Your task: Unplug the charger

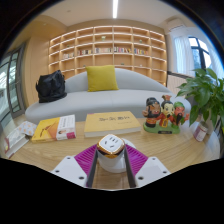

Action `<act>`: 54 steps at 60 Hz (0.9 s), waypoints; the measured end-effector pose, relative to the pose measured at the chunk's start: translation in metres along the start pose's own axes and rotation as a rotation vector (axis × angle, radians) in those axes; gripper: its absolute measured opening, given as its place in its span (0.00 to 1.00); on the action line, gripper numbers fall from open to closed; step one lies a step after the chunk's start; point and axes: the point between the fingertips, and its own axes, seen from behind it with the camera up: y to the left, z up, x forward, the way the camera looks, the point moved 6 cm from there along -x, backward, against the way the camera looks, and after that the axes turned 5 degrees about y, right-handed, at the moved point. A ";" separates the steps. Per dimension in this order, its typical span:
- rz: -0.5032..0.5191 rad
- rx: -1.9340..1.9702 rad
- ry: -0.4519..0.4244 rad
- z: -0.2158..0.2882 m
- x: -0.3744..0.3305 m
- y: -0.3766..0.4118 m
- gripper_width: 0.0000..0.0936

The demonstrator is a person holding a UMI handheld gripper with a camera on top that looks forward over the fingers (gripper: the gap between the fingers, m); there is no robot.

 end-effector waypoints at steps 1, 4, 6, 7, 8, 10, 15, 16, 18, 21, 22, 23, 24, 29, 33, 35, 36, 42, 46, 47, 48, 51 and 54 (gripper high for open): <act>0.014 0.007 -0.005 0.000 0.000 0.003 0.47; 0.012 0.025 -0.014 0.001 0.000 0.003 0.44; 0.009 0.022 -0.009 0.000 0.000 0.003 0.41; 0.007 0.016 -0.010 0.000 0.000 0.003 0.39; 0.005 0.009 -0.010 0.000 0.000 0.003 0.38; 0.002 0.002 -0.014 0.001 -0.001 0.003 0.35; 0.006 -0.007 -0.105 0.028 -0.017 0.003 0.32; 0.002 -0.025 -0.169 0.042 -0.025 0.002 0.32; -0.023 -0.079 -0.280 0.074 -0.048 0.000 0.32; -0.026 -0.127 -0.383 0.121 -0.082 -0.001 0.32; -0.014 -0.126 -0.399 0.131 -0.088 0.001 0.32; 0.001 -0.122 -0.416 0.140 -0.097 0.002 0.32; 0.016 -0.113 -0.431 0.147 -0.108 0.001 0.32; 0.025 -0.104 -0.476 0.169 -0.134 -0.019 0.32; -0.005 -0.114 -0.464 0.169 -0.136 -0.041 0.32; -0.023 -0.121 -0.437 0.160 -0.129 -0.053 0.31; -0.031 -0.123 -0.418 0.153 -0.124 -0.059 0.31; -0.047 -0.098 -0.248 0.095 -0.089 -0.096 0.31; -0.052 -0.079 -0.130 0.050 -0.063 -0.113 0.32; -0.057 -0.073 -0.109 0.035 -0.050 -0.112 0.33; -0.057 -0.073 -0.087 0.031 -0.050 -0.123 0.33; -0.057 -0.066 -0.032 0.010 -0.041 -0.133 0.36; -0.046 -0.057 0.013 -0.007 -0.028 -0.131 0.39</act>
